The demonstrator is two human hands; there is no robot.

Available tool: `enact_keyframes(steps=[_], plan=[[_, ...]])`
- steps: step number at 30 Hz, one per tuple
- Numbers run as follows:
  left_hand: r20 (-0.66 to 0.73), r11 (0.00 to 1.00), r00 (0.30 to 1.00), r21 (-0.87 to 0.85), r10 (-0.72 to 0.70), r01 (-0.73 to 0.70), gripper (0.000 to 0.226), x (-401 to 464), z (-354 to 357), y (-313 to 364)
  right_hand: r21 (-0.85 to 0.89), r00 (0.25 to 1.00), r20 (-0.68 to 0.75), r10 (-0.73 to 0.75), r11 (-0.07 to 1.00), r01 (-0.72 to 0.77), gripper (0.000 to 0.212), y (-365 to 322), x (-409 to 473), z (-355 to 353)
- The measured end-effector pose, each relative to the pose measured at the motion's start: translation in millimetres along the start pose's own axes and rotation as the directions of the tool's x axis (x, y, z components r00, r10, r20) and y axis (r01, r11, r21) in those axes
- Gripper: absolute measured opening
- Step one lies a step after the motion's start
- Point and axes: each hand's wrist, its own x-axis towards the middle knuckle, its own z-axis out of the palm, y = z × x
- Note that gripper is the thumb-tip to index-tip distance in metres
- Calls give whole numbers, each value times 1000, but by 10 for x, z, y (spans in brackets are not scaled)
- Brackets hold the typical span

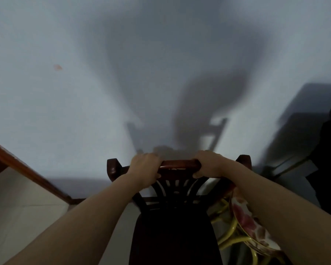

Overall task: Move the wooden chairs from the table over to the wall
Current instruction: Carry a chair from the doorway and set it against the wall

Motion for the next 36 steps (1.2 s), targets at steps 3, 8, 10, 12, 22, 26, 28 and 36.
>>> enact_keyframes(steps=[3, 8, 10, 12, 22, 26, 28, 36], plan=[[14, 1000, 1000, 7, -10, 10, 27, 257, 81, 101, 42, 1000, -9, 20, 999, -19, 25, 242, 202, -30], [50, 999, 998, 11, -38, 38, 29, 646, 129, 158, 12, 1000, 4, -23, 1000, 23, 29, 558, 450, -90], [78, 999, 996, 20, -43, 41, 29, 767, 137, 125, 28, 998, 25, -64, 998, 63, 28, 628, 547, -103], [107, 999, 993, 38, -41, 37, 29, 881, 136, 113, 57, 995, 51, -86, 995, 83, 25, 708, 638, -127], [62, 997, 997, 75, -38, 34, 44, 1342, 101, 50, 27, 984, 54, -168, 986, 166, 37, 978, 1037, -317], [34, 997, 999, 75, -32, 29, 47, 1467, 107, 21, 7, 986, 33, -165, 986, 165, 42, 1028, 1114, -375], [27, 997, 999, 71, -29, 27, 51, 1520, 113, 4, -10, 987, 28, -161, 987, 161, 42, 1048, 1149, -400], [-76, 991, 991, -80, -109, 103, 57, 1366, 211, 38, -60, 988, -99, -116, 992, 111, 31, 1023, 1100, -325]])
